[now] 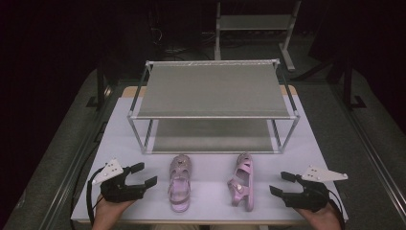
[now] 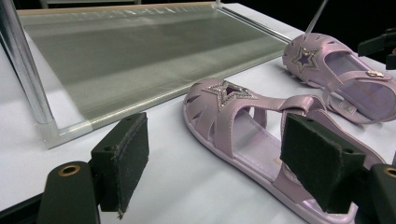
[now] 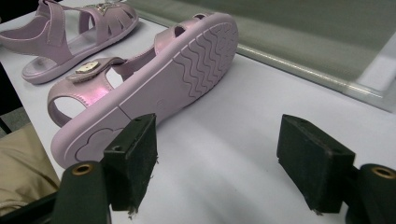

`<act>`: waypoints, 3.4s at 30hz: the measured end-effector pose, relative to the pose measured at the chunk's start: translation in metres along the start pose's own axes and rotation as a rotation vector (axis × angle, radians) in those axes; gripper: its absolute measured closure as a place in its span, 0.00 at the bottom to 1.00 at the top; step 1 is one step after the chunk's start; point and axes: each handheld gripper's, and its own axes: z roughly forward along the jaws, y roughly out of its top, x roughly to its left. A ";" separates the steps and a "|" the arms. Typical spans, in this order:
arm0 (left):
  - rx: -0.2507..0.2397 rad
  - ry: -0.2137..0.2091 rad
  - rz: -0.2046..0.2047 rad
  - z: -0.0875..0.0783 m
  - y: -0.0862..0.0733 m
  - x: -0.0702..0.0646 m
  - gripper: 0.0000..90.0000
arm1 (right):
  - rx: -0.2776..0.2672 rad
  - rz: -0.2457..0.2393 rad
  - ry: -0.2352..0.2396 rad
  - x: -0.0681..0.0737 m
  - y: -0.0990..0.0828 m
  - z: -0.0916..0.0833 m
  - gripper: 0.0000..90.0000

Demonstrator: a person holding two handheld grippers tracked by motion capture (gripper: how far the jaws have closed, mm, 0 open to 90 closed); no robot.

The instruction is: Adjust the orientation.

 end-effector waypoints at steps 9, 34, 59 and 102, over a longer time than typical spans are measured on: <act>-0.009 0.001 -0.011 -0.001 0.001 -0.001 0.26 | 0.001 -0.005 0.005 -0.001 0.000 0.001 0.31; -0.021 -0.031 0.013 0.000 0.004 -0.026 0.26 | -0.009 -0.017 -0.003 0.007 0.004 -0.001 0.29; 0.023 -0.056 0.035 0.015 0.006 -0.042 0.30 | -0.009 -0.019 -0.001 0.007 0.004 -0.001 0.28; 0.183 -0.025 0.002 0.039 0.000 -0.058 0.72 | 0.002 -0.033 0.002 0.011 0.004 0.001 0.28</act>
